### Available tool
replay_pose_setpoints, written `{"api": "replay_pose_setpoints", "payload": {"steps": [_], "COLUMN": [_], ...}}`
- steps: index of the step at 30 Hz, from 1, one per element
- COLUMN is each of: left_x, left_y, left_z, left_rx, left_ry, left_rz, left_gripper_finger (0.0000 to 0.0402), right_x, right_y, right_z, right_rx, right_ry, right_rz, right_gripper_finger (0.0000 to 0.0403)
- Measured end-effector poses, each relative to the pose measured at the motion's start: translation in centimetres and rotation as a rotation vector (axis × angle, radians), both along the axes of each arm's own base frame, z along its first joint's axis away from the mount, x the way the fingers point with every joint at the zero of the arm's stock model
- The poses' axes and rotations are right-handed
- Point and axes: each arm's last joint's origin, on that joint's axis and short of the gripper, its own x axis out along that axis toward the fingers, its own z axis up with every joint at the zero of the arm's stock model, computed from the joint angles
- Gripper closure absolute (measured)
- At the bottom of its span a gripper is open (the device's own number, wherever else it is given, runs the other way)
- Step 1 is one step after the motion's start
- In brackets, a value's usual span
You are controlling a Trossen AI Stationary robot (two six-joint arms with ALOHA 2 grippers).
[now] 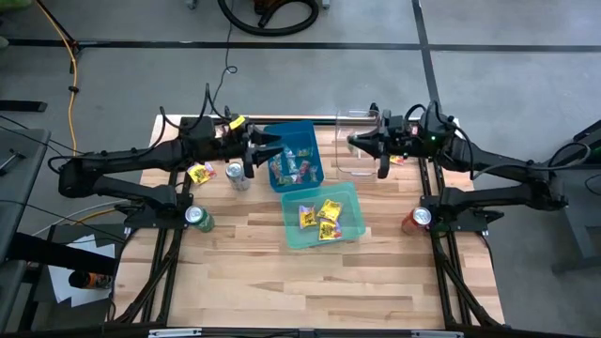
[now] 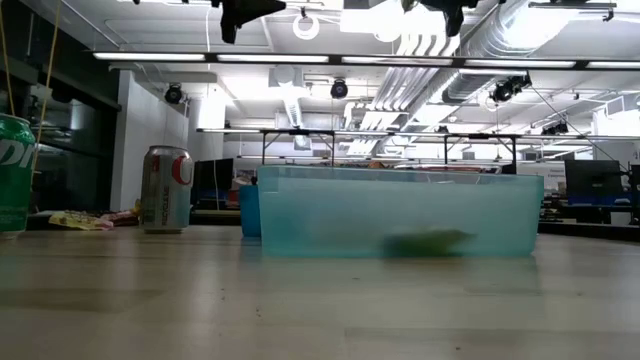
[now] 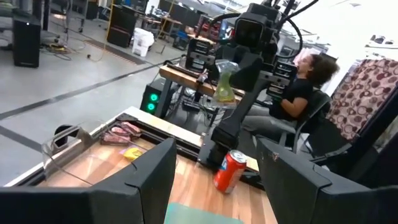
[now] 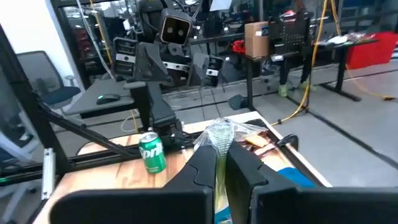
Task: Sort candy
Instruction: Put the green candy into the blue bin
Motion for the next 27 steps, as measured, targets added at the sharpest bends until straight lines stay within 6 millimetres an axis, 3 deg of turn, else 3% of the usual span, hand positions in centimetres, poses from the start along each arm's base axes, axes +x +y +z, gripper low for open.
{"api": "replay_pose_setpoints", "payload": {"steps": [5,11,16,22,27], "left_x": [-0.3,-1.4,-2.0,-2.0,-2.0], "left_y": [-0.1,-0.2,-0.3,-0.2,-0.3], "left_z": [0.4,1.4,1.9,1.6,1.3], "left_rx": [-0.013,0.024,0.057,0.051,0.041], "left_ry": [-0.024,-0.071,-0.087,-0.06,-0.028], "left_rz": [0.003,0.061,0.073,0.074,0.073], "left_gripper_finger": [0.0191,0.0191,0.0191,0.0191,0.0191], "right_x": [0.6,4.4,9.1,13.2,15.9], "right_y": [-0.1,-0.6,-1.5,-2.9,-3.9], "right_z": [-0.3,-2.4,-5.6,-10.6,-13.8], "right_rx": [0.084,0.138,0.167,0.257,0.329], "right_ry": [0.0,0.031,0.016,0.073,0.182], "right_rz": [0.016,0.042,0.034,-0.064,-0.1], "right_gripper_finger": [0.0396,0.0396,0.0396,0.0391,0.0341]}}
